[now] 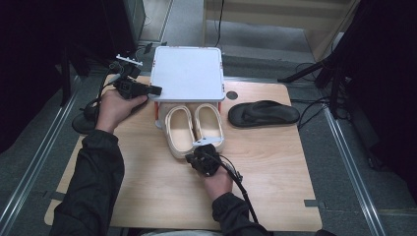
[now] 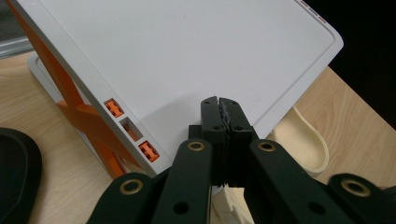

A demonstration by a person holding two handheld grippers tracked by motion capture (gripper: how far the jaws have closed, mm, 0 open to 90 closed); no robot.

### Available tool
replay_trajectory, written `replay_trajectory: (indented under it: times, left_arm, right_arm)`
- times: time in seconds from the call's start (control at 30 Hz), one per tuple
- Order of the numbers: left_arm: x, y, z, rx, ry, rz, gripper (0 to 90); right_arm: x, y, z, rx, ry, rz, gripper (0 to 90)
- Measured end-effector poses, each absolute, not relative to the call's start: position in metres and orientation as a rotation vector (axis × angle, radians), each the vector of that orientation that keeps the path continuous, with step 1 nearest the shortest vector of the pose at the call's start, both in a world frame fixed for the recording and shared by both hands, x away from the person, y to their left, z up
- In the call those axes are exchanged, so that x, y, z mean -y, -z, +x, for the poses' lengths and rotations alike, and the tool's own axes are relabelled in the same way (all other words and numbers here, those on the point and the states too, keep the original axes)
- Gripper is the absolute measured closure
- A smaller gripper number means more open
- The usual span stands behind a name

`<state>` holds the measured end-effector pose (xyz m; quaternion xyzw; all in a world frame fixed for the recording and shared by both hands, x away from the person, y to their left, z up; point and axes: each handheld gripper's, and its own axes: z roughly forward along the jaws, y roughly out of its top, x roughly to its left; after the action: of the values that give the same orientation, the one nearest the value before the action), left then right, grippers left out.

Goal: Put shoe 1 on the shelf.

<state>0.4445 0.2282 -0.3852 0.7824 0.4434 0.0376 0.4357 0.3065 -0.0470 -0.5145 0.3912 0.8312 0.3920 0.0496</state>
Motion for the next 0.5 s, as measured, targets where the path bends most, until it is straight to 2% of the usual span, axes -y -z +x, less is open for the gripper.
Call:
replay_trajectory:
  times: [0.5]
  left_arm:
    - [-0.229, 0.385, 0.445, -1.104, -0.088, 1.945, 90.0]
  right_arm:
    - [0.018, 0.510, 0.340, -2.481, -1.149, 1.218, 90.0]
